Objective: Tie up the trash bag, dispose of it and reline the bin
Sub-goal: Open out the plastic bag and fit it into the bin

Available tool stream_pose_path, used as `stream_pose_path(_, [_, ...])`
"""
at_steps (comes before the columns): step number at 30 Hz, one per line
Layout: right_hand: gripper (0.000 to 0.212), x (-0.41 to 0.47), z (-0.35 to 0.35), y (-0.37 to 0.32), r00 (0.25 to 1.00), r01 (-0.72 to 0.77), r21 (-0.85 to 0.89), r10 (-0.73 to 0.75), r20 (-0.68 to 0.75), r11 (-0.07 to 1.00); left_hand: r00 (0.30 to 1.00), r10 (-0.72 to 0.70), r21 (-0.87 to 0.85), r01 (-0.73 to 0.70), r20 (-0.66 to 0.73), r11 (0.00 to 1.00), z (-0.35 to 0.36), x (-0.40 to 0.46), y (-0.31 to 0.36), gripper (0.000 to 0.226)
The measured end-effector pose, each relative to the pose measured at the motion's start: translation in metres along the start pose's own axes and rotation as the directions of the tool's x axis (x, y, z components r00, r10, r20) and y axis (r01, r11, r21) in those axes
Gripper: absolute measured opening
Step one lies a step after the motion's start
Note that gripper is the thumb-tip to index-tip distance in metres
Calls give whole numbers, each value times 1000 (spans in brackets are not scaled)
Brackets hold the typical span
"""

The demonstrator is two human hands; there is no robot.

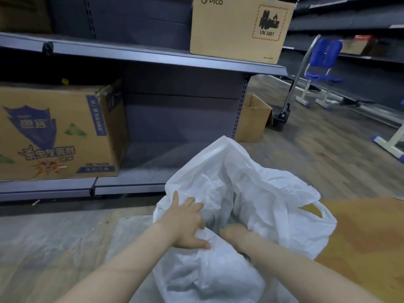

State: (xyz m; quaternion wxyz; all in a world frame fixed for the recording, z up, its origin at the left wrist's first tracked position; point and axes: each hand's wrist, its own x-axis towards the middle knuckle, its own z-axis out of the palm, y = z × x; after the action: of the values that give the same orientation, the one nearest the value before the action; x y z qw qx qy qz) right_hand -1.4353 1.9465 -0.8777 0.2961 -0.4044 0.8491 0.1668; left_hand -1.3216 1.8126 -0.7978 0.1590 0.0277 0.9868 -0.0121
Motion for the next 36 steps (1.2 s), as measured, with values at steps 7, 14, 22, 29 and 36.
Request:
stream_pose_path(7, [57, -23, -45, 26, 563, -158, -344, -202, -801, 926, 999, 27, 105, -31, 43, 994, 18, 24, -4, 65])
stream_pose_path(14, [120, 5, -23, 67, 857, -249, 140, 285, -429, 958, 990, 37, 242, -69, 135, 968, 44, 44, -8, 78])
stream_pose_path(22, [50, 13, -11, 73, 749, -299, 224, 374, -547, 927, 979, 55, 405, -133, 198, 905, 58, 62, -3, 59])
stream_pose_path(29, [69, -39, -11, 52, 834, -285, 125, 310, -456, 950, 927, 311, 109, -294, -211, 950, 37, 41, 6, 37])
stream_pose_path(36, [61, -87, 41, 44, 701, 465, -97, -432, -567, 880, 803, 508, 12, -532, -312, 847, 66, 5, 23, 71])
